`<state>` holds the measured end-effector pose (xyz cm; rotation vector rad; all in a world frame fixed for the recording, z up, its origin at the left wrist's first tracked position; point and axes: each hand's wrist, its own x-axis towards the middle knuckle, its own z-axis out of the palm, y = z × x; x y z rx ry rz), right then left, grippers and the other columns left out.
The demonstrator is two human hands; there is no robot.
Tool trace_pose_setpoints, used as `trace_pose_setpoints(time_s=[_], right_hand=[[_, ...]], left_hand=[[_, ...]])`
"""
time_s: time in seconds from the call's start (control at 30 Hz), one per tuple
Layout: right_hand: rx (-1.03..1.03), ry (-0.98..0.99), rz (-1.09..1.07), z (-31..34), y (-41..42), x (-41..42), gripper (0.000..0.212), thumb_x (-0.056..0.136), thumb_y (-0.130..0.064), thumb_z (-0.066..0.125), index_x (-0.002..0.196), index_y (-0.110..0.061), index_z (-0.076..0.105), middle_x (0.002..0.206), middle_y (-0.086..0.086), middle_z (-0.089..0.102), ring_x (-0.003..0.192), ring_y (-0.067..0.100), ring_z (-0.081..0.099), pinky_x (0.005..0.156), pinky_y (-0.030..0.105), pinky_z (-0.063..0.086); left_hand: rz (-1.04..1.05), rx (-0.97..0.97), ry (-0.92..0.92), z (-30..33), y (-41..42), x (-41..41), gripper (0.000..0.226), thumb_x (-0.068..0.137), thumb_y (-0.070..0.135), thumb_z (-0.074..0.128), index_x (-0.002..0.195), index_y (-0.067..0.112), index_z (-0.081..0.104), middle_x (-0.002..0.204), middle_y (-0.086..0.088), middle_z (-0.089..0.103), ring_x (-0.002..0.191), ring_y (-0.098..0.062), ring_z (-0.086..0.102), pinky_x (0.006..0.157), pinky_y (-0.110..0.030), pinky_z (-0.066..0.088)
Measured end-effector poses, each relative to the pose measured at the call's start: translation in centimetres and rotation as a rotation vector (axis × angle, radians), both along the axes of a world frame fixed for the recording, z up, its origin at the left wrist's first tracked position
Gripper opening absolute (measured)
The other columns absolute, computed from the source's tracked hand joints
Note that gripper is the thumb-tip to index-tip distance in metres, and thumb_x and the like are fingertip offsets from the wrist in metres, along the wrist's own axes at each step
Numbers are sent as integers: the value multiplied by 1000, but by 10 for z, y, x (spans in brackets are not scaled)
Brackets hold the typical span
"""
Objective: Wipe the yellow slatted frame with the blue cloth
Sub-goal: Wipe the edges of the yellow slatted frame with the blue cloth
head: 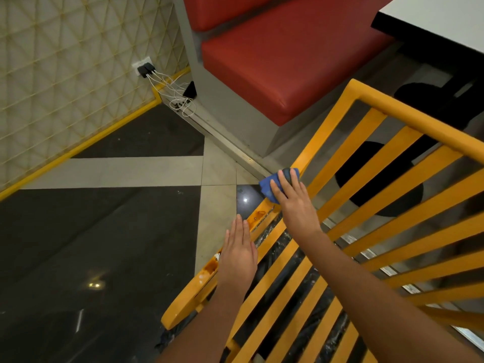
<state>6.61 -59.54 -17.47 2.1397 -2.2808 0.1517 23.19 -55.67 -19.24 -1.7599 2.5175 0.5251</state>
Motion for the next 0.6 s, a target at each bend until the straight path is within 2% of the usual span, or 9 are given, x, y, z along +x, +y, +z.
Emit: trace_pose_setpoints(time_s=[0.17, 0.27, 0.3, 0.37, 0.4, 0.43, 0.5, 0.53, 0.6], right_hand=[[82, -66, 51, -17, 25, 36, 94, 49, 10, 83, 135, -8, 48, 143, 17, 45, 133, 41, 38, 97, 49, 45], [96, -33, 172, -12, 24, 24, 93, 55, 12, 79, 138, -10, 44, 146, 15, 40, 137, 38, 32, 103, 45, 39], [89, -3, 199, -9, 20, 15, 91, 60, 13, 76, 141, -10, 39, 149, 15, 35, 139, 37, 27, 107, 45, 35], [62, 33, 161, -2, 9, -2, 87, 68, 13, 70, 144, -11, 34, 153, 14, 28, 142, 37, 18, 111, 47, 29], [50, 25, 117, 0, 5, -7, 85, 71, 13, 67, 145, -11, 32, 154, 13, 25, 143, 36, 14, 113, 47, 26], [48, 4, 79, 0, 3, -6, 84, 73, 14, 64, 145, -10, 30, 155, 13, 22, 144, 36, 11, 114, 47, 22], [53, -49, 29, -2, 6, 6, 83, 74, 15, 64, 145, -10, 29, 155, 14, 23, 143, 38, 10, 114, 49, 21], [56, -64, 21, -5, 10, 16, 84, 71, 14, 67, 144, -9, 32, 153, 15, 26, 142, 39, 15, 112, 50, 24], [92, -73, 47, -9, 22, 35, 89, 60, 11, 77, 139, -9, 41, 148, 16, 37, 138, 40, 28, 105, 50, 36]], left_hand=[[-42, 55, 28, 0, -2, 1, 53, 88, 24, 27, 125, -2, 53, 132, -17, 54, 123, -26, 50, 99, -42, 38], [-29, 15, 21, -3, -3, 1, 52, 88, 24, 27, 126, -1, 53, 133, -16, 52, 124, -25, 49, 101, -40, 34], [-28, 22, 14, -1, -3, 2, 52, 91, 24, 26, 131, 0, 47, 139, -16, 46, 129, -24, 44, 105, -39, 27], [-63, 17, -12, 0, -3, 2, 50, 99, 24, 22, 144, 2, 19, 153, -13, 12, 142, -21, 13, 111, -34, 2], [-71, 8, -3, -2, -4, 2, 52, 100, 25, 19, 146, 5, 6, 155, -10, -1, 143, -19, -1, 110, -31, -8], [-69, 5, -1, -4, -3, 3, 52, 100, 27, 14, 147, 7, 1, 155, -8, -6, 142, -17, -8, 109, -30, -12], [-69, 36, -19, -2, -5, 4, 60, 93, 33, 1, 146, 6, 10, 155, -10, 5, 141, -16, -2, 110, -33, -6], [-63, 49, -43, -2, -5, 6, 65, 90, 33, 2, 144, 4, 23, 153, -12, 19, 141, -18, 10, 111, -36, 4], [-48, 29, -28, -6, -4, 11, 59, 92, 30, 14, 131, 1, 48, 139, -15, 46, 130, -22, 41, 105, -40, 26]])
